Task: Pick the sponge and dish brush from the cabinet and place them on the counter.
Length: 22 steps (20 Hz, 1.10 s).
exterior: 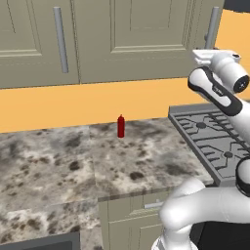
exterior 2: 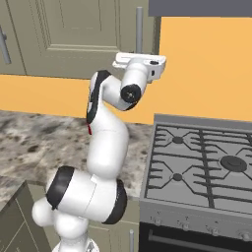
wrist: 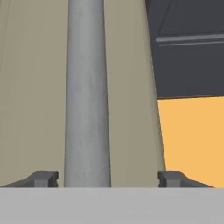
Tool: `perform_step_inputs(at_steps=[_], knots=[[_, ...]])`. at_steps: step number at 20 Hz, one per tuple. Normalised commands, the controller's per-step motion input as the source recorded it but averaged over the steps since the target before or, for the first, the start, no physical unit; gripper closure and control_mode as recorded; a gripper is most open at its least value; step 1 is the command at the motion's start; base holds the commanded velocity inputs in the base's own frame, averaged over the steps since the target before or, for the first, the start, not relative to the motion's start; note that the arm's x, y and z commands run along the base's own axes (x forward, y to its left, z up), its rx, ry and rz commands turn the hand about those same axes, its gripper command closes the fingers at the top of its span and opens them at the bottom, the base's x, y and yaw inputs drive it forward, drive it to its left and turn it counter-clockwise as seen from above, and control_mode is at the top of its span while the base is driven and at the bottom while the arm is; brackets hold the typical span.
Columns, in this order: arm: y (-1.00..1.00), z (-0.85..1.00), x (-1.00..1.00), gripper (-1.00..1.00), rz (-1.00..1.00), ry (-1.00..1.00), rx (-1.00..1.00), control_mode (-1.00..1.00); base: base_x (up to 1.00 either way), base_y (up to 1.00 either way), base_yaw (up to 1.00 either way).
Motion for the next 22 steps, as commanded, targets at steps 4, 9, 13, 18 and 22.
perform_step_inputs(at_steps=[4, 9, 13, 18, 22], knots=[[0.0, -0.03, 0.44, 1.0, 0.02, 0.43, 0.0, -1.0, 0.0, 0.0, 0.0], [0.02, -0.18, 0.42, 1.0, 0.0, 0.5, -0.02, -1.0, 0.0, 0.0, 0.0], [0.01, -0.25, 0.25, 1.0, 0.0, 0.43, -0.05, -1.0, 0.0, 0.0, 0.0], [0.0, -0.26, 0.14, 1.0, 0.02, 0.45, -0.02, -1.0, 0.0, 0.0, 0.0], [0.01, -0.28, -0.03, 1.0, 0.03, 0.28, -0.01, -1.0, 0.0, 0.0, 0.0]])
